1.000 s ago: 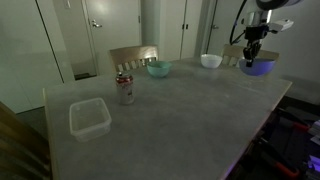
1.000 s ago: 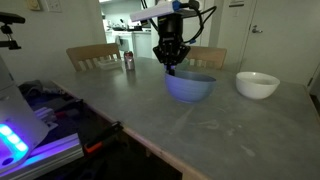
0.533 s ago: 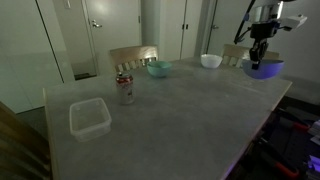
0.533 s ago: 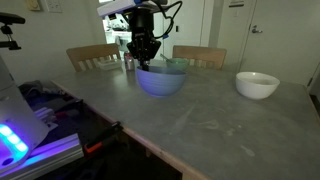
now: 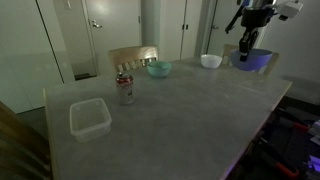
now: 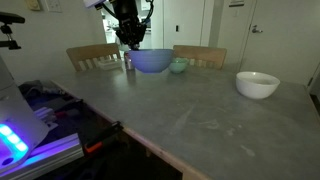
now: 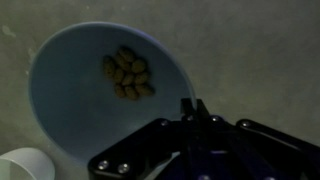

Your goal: Move the bowl from right to left

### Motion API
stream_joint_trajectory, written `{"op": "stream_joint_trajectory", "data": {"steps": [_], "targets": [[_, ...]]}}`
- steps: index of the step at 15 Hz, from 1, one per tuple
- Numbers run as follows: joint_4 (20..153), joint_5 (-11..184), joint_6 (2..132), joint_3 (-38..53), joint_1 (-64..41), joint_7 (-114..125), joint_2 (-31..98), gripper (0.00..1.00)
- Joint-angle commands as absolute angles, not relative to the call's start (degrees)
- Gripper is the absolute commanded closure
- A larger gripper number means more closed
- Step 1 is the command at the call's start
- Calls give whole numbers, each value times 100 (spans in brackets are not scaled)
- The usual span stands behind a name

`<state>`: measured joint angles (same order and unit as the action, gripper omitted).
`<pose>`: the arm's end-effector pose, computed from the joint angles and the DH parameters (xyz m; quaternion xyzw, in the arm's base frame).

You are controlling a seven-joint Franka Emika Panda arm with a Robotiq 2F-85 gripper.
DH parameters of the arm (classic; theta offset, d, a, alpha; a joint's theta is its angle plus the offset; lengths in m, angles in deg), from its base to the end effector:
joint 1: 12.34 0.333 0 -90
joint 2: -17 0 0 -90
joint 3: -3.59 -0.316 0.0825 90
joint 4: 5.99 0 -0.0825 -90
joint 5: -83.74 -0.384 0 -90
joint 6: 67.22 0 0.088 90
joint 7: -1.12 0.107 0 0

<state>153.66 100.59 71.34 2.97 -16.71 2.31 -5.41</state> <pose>0.3668 -0.0258 0.3259 0.9927 0.0656 0.0089 0.1005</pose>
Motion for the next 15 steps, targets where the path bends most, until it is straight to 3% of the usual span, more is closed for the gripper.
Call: {"op": "stream_joint_trajectory", "data": {"steps": [1,7,15], "targets": [[15364,9584,6830,16,-1392,776,-764,99],[15364,8623,6784,-552,-972,2186,-592,99],[15378,9114,8382,-1666,-1147,5060,498,99]]}}
